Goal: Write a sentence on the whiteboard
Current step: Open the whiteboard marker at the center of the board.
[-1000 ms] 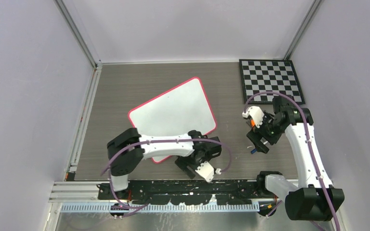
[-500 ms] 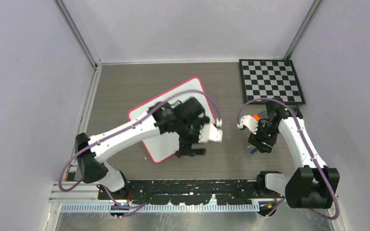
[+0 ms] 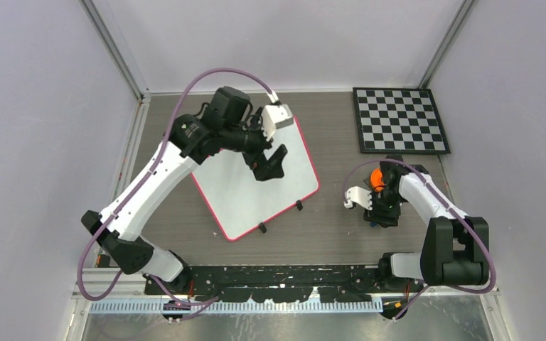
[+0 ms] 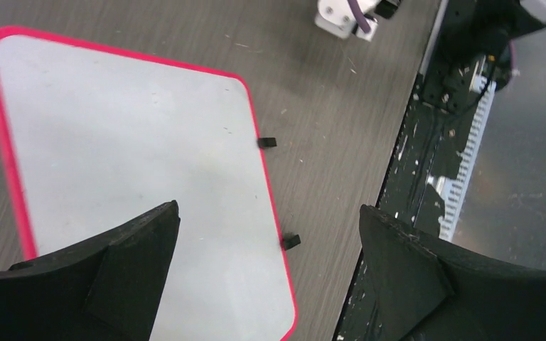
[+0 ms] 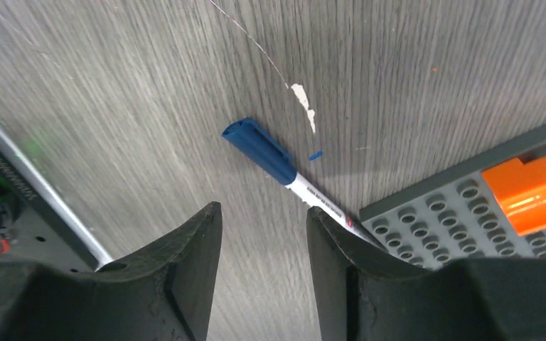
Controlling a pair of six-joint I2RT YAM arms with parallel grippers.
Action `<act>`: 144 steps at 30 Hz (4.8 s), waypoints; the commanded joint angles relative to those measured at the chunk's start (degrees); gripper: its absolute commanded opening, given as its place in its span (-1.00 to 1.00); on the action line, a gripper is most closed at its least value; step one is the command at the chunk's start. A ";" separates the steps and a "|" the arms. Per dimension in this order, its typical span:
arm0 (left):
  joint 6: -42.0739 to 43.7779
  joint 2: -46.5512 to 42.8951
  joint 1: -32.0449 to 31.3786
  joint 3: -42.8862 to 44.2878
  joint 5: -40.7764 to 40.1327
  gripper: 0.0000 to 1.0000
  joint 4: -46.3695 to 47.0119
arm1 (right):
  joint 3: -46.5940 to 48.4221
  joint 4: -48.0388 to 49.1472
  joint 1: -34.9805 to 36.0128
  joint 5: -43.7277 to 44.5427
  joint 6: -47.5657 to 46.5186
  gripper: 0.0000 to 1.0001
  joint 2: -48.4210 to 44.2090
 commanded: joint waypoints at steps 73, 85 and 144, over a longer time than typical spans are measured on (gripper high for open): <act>50.09 -3.59 -15.61 -1.02 2.55 -0.07 -6.88 | 52.74 -40.49 31.05 -63.02 44.15 -0.99 14.13; 48.99 -2.77 -18.57 -1.09 -1.59 -0.71 -6.65 | 55.01 -40.48 31.72 -63.10 47.51 -0.99 16.25; 5.42 -3.57 6.31 -1.18 24.14 -1.00 4.25 | 47.60 -3.75 24.42 -59.38 86.57 -0.04 1.62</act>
